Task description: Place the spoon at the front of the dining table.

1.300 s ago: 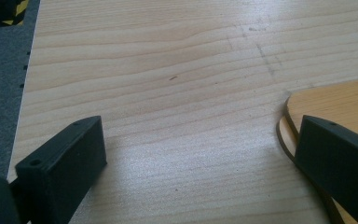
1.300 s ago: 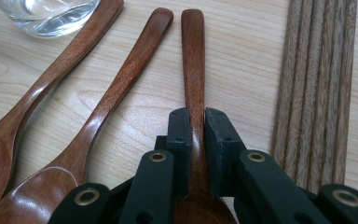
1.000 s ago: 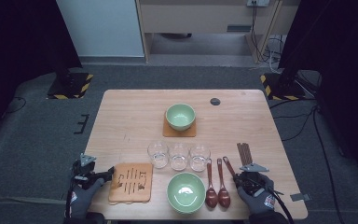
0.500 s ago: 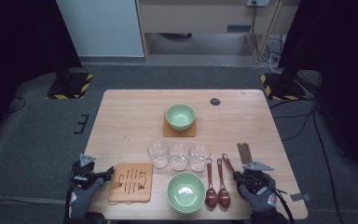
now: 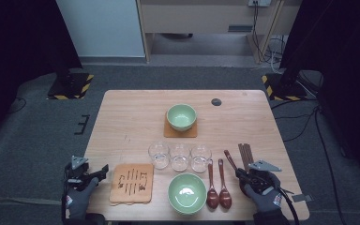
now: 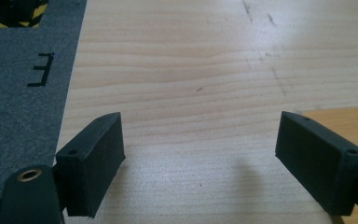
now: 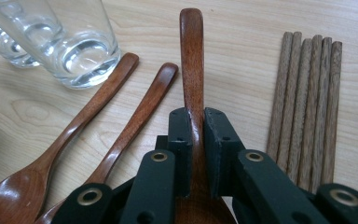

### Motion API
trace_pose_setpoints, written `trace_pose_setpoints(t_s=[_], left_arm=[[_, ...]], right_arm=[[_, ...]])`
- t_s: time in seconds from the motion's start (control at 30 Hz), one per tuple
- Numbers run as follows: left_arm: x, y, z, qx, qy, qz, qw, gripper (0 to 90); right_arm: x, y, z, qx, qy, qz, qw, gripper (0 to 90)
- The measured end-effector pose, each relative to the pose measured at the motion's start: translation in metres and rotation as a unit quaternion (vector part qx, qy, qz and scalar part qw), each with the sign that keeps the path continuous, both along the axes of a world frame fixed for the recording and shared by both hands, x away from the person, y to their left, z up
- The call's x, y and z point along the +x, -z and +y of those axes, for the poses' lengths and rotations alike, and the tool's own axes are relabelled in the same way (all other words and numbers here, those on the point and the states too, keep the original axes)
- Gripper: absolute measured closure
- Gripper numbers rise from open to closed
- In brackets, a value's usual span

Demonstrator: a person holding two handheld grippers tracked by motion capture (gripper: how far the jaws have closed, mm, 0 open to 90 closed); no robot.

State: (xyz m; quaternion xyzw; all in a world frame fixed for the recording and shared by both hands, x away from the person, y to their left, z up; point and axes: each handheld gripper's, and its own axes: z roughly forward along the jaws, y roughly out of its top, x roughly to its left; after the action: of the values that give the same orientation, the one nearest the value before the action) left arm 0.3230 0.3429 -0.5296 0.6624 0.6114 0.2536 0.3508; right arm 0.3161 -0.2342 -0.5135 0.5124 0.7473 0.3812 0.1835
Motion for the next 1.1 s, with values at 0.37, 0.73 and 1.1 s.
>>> trace_pose_setpoints(t_s=[0.37, 0.73, 1.1], left_arm=[[-0.011, -0.016, -0.019, -0.022, 0.026, -0.058, 0.9977, 17.0], [-0.016, -0.036, -0.04, -0.061, 0.062, -0.107, 0.9905, 18.2], [-0.007, -0.06, -0.064, -0.054, 0.099, -0.133, 0.9847, 18.8]], right_arm=[[0.0, -0.003, -0.006, 0.029, -0.006, -0.008, 0.9995, 81.8], [0.001, -0.003, -0.007, 0.059, -0.018, -0.012, 0.9981, 81.8], [0.002, -0.004, -0.009, 0.066, -0.021, -0.025, 0.9973, 81.8]])
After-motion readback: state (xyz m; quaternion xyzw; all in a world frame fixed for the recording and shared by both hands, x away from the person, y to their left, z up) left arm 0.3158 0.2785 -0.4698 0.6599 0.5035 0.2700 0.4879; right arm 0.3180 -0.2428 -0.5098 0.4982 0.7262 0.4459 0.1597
